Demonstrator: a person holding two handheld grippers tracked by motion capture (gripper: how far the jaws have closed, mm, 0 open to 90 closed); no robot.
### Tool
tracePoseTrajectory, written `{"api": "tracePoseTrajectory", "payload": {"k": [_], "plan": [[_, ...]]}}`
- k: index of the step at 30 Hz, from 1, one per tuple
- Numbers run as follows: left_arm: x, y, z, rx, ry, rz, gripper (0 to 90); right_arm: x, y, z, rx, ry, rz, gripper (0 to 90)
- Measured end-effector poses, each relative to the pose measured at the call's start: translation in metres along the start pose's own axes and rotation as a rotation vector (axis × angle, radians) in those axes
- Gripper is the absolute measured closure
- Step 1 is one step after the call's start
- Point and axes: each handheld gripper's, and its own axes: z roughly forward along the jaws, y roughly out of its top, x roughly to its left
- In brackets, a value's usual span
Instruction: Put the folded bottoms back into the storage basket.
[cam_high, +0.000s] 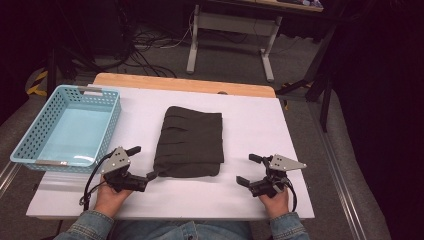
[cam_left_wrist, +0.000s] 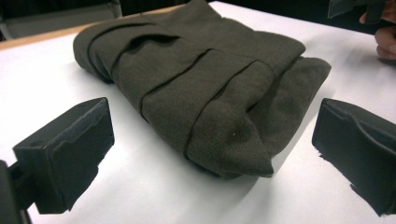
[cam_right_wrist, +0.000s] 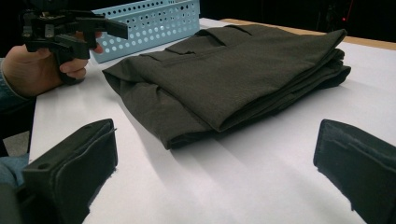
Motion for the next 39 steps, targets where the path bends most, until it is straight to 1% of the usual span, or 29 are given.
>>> {"api": "tracePoseTrajectory", "payload": {"k": [1,5,6,10,12,13,15,17,19,21,22,23,27,31,33,34,36,39], "plan": [[0.0,0.001,0.0,-0.009,-0.003,-0.003,0.0,0.0,0.0,0.0,0.002,0.0,0.0,0.5],[0.0,0.002,0.0,-0.006,-0.008,-0.001,0.0,0.0,0.0,0.0,0.004,-0.001,-0.001,0.5],[0.001,0.002,-0.001,-0.008,-0.018,0.0,0.0,0.0,0.0,0.001,0.004,0.0,-0.001,0.5],[0.0,0.004,-0.003,-0.015,-0.024,0.005,0.0,0.0,0.0,0.0,0.004,0.002,-0.003,0.5],[0.0,0.006,-0.004,-0.013,-0.032,0.009,0.0,0.0,0.0,0.0,0.004,0.005,-0.001,0.5],[0.001,0.007,-0.005,-0.009,-0.027,0.02,0.0,0.0,0.0,0.0,0.004,0.005,-0.001,0.5],[0.001,0.009,-0.005,-0.01,-0.024,0.028,0.0,0.0,0.0,0.001,0.005,0.007,-0.002,0.5],[0.001,0.011,-0.005,-0.013,-0.031,0.015,0.0,0.0,0.0,0.001,0.007,0.007,-0.001,0.5],[0.001,0.012,-0.004,-0.009,-0.038,0.01,0.0,0.0,0.0,0.002,0.01,0.006,-0.003,0.5],[0.002,0.013,-0.003,-0.001,-0.044,0.013,0.0,0.0,0.0,0.002,0.012,0.004,-0.003,0.5],[0.002,0.014,-0.003,0.002,-0.049,0.008,0.0,0.0,0.0,0.002,0.014,0.004,-0.001,0.5],[0.002,0.015,-0.003,0.017,-0.058,0.01,0.0,0.0,0.0,0.003,0.018,0.005,0.001,0.7],[0.002,0.017,-0.002,0.019,-0.055,0.017,0.0,0.0,0.0,0.003,0.022,0.006,0.0,0.7],[0.003,0.02,-0.002,0.013,-0.057,0.005,0.2,0.0,0.0,0.004,0.023,0.004,0.0,0.7],[0.004,0.022,-0.002,0.018,-0.056,0.001,0.3,0.0,0.0,0.004,0.023,0.003,0.002,0.7],[0.004,0.023,-0.002,0.015,-0.056,0.001,0.4,-0.001,0.0,0.004,0.024,0.004,0.005,0.7],[0.004,0.026,-0.002,0.011,-0.06,0.016,1.3,-0.001,0.0,0.004,0.023,0.005,0.011,0.7],[0.003,0.029,-0.001,0.016,-0.067,0.02,1.3,-0.001,0.0,0.004,0.023,0.004,0.013,0.6]]}}
